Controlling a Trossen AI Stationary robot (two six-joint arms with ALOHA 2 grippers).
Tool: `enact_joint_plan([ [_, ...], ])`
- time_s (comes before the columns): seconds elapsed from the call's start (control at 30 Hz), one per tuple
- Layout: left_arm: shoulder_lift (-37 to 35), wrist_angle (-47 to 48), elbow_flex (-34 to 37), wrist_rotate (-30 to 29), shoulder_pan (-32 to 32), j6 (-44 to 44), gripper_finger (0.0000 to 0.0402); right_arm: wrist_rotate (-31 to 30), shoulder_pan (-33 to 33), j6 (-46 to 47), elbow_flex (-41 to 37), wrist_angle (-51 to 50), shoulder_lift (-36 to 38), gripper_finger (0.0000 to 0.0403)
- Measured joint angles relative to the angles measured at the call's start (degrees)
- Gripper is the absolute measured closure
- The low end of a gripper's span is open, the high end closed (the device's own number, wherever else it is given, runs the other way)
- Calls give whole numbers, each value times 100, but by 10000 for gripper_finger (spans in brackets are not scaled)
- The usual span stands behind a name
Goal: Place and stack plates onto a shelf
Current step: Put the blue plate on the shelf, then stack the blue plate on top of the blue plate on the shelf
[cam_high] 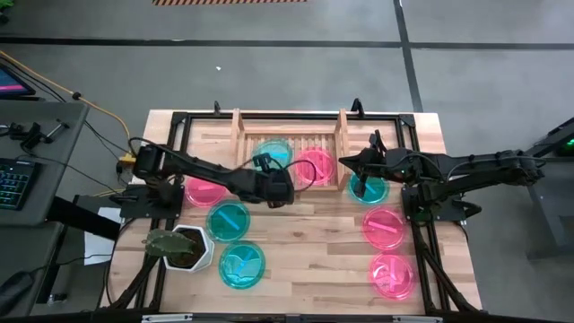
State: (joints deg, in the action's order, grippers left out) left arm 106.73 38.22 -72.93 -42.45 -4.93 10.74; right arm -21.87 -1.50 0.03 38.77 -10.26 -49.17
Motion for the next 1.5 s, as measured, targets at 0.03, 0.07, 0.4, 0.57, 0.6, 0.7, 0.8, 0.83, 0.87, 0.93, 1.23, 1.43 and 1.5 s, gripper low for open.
enact_joint_plan([
  [0.03, 74, 45, 1, -60, -16, 57, 401, 0, 0, 2, 0, 2, 0, 402],
  [0.07, 148, 61, 2, -106, -19, 131, 401, 0, 0, 14, -1, 2, 0, 402],
  [0.4, 613, 63, 0, -9, -11, 420, 401, 2, 0, 12, 2, 16, 0, 402],
  [0.57, 702, 65, 2, -5, 5, 464, 401, 4, 0, 11, 2, 5, 0, 402],
  [0.6, 699, 48, 1, -9, 5, 462, 401, 4, 0, 10, 2, -2, 0, 402],
  [0.7, 698, 48, -2, -9, 7, 466, 401, 7, 0, 10, 2, 19, 0, 402],
  [0.8, 681, 8, -2, -8, 7, 430, 401, 19, 0, 7, 2, 22, 0, 402],
  [0.83, 681, -36, -2, 3, 7, 419, 401, 39, 0, 7, 2, 22, 0, 402],
  [0.87, 681, -73, -2, 36, 7, 415, 400, 39, 0, 7, 2, 24, 0, 402],
  [0.93, 681, -148, -2, 140, 9, 278, 394, 37, 0, 7, 2, 26, 0, 402],
  [1.23, 365, -227, -2, 490, 9, -46, 326, 22, 0, 1, 2, 66, 0, 402],
  [1.43, -597, 56, 0, 608, -35, 132, 289, 20, 0, 1, 2, 66, 0, 402],
  [1.5, -1070, 52, 0, 710, -93, 217, 282, 20, 0, 1, 2, 63, 0, 402],
])
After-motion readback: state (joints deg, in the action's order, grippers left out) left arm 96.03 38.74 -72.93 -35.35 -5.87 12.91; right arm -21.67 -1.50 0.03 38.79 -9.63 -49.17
